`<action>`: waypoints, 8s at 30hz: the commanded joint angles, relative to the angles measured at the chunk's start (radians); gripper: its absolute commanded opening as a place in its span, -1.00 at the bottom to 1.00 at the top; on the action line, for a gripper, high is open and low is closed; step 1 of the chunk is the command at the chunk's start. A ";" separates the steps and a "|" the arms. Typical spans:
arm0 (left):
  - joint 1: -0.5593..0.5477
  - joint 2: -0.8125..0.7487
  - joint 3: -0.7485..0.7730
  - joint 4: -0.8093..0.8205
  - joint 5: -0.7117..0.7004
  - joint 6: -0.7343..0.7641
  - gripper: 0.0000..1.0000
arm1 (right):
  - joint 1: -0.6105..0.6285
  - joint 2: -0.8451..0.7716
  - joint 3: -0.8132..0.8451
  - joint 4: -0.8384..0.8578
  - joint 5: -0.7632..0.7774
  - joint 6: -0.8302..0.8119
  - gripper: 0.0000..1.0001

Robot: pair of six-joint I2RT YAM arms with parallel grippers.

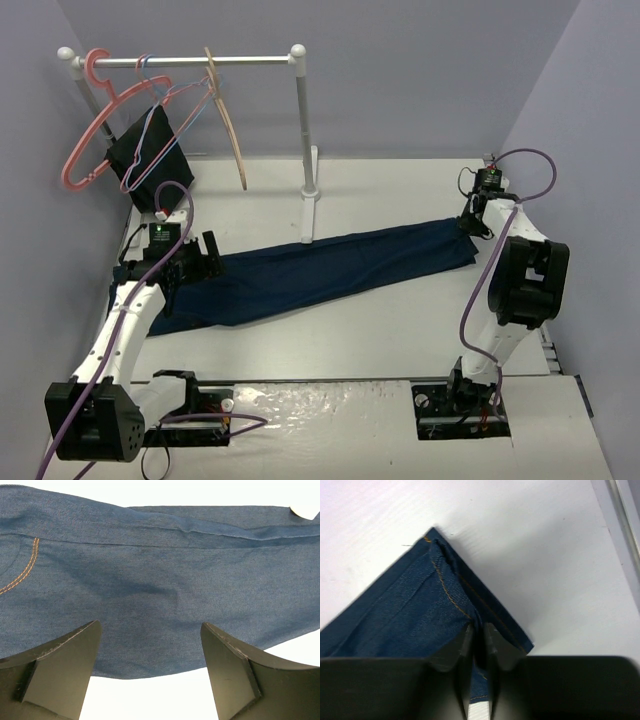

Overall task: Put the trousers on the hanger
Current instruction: Fold the trousers at the center of the board.

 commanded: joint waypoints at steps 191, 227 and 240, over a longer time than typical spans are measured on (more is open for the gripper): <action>-0.405 -0.261 0.035 -0.123 -0.564 0.035 0.94 | 0.741 0.090 0.277 -0.034 -0.074 -0.543 -0.37; -0.395 -0.217 0.051 -0.132 -0.512 0.045 0.93 | -0.028 -0.067 -0.055 0.137 -0.093 -0.113 -0.14; -0.378 -0.213 0.051 -0.123 -0.488 0.056 0.93 | -0.083 0.061 0.047 0.134 -0.198 -0.193 -0.13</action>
